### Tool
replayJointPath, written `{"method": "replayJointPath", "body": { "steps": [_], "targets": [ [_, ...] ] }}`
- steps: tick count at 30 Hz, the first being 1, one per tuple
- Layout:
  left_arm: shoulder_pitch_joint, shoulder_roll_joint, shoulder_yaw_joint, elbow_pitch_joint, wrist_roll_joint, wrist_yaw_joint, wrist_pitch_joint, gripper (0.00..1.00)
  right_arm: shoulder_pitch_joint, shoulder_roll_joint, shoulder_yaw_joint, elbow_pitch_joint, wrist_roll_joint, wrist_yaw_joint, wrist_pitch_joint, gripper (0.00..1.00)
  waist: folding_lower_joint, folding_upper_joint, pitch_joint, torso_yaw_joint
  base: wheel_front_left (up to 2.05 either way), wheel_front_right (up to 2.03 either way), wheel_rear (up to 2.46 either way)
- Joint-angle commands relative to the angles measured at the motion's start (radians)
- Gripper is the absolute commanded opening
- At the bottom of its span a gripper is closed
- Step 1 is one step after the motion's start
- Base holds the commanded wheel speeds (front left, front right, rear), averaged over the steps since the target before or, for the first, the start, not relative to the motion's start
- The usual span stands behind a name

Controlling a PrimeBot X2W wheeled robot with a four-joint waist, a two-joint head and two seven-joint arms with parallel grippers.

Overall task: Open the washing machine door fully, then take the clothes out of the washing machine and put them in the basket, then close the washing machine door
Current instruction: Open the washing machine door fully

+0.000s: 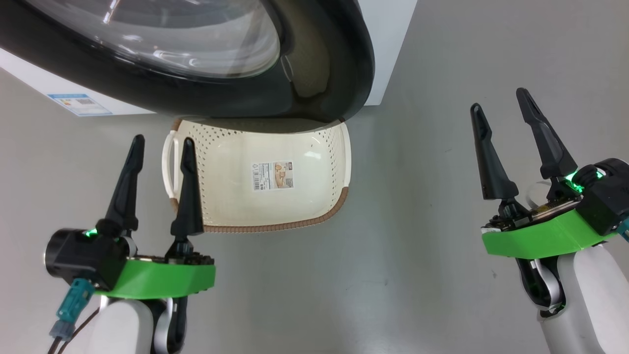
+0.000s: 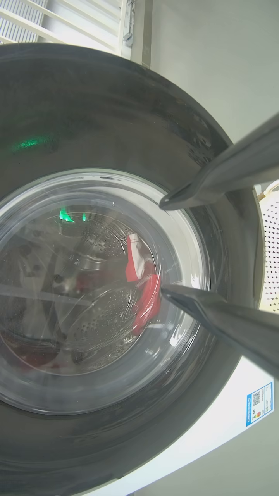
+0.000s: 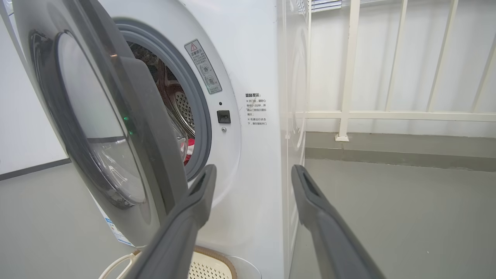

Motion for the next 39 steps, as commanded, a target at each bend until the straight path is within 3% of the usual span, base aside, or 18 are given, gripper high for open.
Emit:
{"method": "replayJointPath", "body": {
  "steps": [1,19,20,21,23,28,34,37,39],
  "targets": [
    [0.021,0.018,0.026,-0.022,-0.008,0.002,-0.005,1.0,0.022,0.006,0.018,-0.025,-0.012,0.0,-0.006,1.0,0.0,-0.0001,-0.001,0.0,0.0,0.0,0.0],
    [0.027,0.018,0.021,-0.012,-0.024,0.002,-0.005,1.0,0.024,0.004,0.022,-0.015,-0.008,0.0,-0.006,1.0,0.0,-0.0001,-0.007,0.004,0.0,0.0,0.0],
    [0.027,0.018,0.02,-0.012,-0.024,0.002,-0.005,1.0,0.025,0.003,0.022,-0.014,-0.008,0.0,-0.006,0.62,0.0,-0.0001,-0.008,0.005,0.0,0.0,0.0],
    [0.028,0.018,0.019,-0.011,-0.025,0.002,-0.005,1.0,0.026,0.004,0.026,-0.008,0.0,0.0,-0.006,0.0,0.0,-0.0001,-0.009,0.006,0.0,0.0,0.0],
    [0.03,0.018,0.019,-0.011,-0.025,0.003,-0.005,1.0,0.022,0.012,0.037,0.006,0.041,0.0,-0.006,0.0,0.0,-0.0001,-0.012,0.006,0.0,0.0,0.0],
    [0.039,0.018,0.01,-0.014,-0.024,0.008,-0.005,1.0,-0.033,0.039,0.075,0.069,0.377,0.0,-0.006,0.0,0.0,-0.0001,-0.019,0.004,0.0,0.0,0.0],
    [0.038,0.018,0.007,-0.009,-0.021,0.004,-0.005,1.0,-0.172,-0.013,0.199,0.121,0.833,0.0,-0.002,0.0,0.0,-0.0001,-0.021,0.011,0.0,0.0,0.0],
    [0.033,0.018,0.009,-0.005,-0.02,-0.001,-0.005,1.0,-0.248,-0.032,0.219,0.112,1.09,0.0,0.077,0.0,0.0,-0.0001,-0.017,0.016,0.0,0.0,0.0],
    [0.029,0.018,0.008,-0.003,-0.02,-0.002,-0.005,1.0,-0.311,-0.035,0.202,0.125,1.303,0.0,0.226,0.0,0.0,-0.0001,-0.013,0.022,0.0,0.0,0.0]
  ]
}}
